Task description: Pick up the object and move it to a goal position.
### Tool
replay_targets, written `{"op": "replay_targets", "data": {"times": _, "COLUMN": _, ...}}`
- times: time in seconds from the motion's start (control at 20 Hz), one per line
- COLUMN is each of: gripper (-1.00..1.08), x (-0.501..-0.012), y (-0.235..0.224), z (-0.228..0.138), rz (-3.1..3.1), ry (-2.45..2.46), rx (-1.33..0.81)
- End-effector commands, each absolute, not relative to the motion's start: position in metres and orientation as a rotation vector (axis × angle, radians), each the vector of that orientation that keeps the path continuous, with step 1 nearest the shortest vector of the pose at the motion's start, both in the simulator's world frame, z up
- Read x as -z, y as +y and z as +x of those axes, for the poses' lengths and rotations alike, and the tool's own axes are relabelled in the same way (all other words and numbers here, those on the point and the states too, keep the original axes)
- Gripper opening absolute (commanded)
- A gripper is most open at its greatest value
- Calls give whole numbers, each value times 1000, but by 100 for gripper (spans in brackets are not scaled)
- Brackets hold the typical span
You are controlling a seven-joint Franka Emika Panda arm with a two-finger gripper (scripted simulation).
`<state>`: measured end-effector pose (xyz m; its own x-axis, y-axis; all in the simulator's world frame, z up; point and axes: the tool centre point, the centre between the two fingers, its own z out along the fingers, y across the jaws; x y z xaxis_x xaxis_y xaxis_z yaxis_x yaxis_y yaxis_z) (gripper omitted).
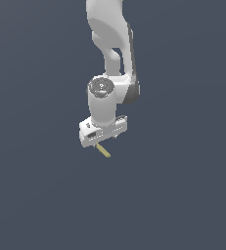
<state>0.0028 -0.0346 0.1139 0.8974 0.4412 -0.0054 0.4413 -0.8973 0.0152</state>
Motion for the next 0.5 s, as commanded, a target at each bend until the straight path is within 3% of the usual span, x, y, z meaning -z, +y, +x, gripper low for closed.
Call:
{"op": "replay_targets", "data": {"times": 0.0, "gripper": 100, "x": -104, "y": -39, "z": 2, "rz": 3023, "ry": 804, "rx": 4}}
{"op": "replay_targets", "data": {"times": 0.45, "gripper": 100, "x": -76, "y": -52, "z": -3, "rz": 2949, "ry": 1068, "rx": 3}}
